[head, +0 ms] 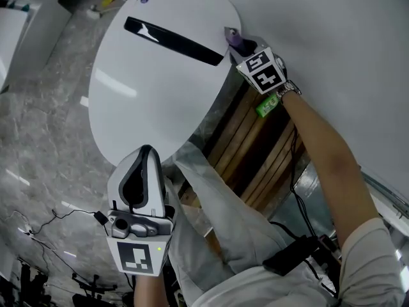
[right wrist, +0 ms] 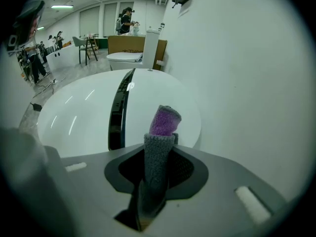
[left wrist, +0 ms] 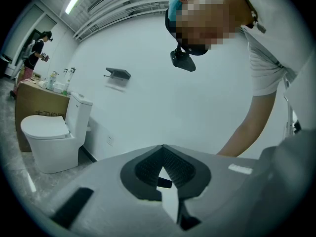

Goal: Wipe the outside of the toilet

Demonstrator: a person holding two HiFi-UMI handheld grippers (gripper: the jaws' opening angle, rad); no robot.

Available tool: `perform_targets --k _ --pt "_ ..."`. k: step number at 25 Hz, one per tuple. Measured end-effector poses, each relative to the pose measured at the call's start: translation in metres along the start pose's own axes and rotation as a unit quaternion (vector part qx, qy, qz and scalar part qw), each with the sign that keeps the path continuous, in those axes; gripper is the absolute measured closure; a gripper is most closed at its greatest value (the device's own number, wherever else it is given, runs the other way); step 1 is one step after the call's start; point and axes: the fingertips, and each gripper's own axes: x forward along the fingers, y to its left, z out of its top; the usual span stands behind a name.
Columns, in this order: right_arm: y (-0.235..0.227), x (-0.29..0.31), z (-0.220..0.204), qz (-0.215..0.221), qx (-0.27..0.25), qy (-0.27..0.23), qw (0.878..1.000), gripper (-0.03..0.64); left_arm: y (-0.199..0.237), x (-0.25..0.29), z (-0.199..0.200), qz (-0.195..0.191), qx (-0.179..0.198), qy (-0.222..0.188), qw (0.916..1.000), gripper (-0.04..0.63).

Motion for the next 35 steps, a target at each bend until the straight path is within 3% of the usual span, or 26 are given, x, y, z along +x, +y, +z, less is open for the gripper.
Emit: perform_targets --k 9,12,15,22,35 --pt "0.062 -0.01 -0.019 -0.009 -0.004 0.026 1.0 0.518 0.013 -0.056 -0.011 -0.006 0.001 0.005 1.0 0.591" --pt "0.094 -0.009 -0.025 0.017 -0.04 0.053 0.998 0.518 0.022 -0.073 -0.008 -0.003 0.005 -0.002 1.0 0.591" --pt "0.121 -0.008 -0.022 0.013 -0.071 0.066 0.995 0.52 0.034 -0.091 -0.008 0.005 0.005 -0.008 0.9999 0.591" --pt "0.154 -0.01 -0.02 0.015 -0.01 0.071 0.997 0.52 0.045 -0.128 -0.01 0.016 -0.011 -0.016 0.9997 0.591" --pt "0.245 -0.018 -0.016 0.017 0.014 0.078 0.997 0.522 0.064 -0.181 -0.012 0.012 -0.017 -0.023 0.9995 0.591"
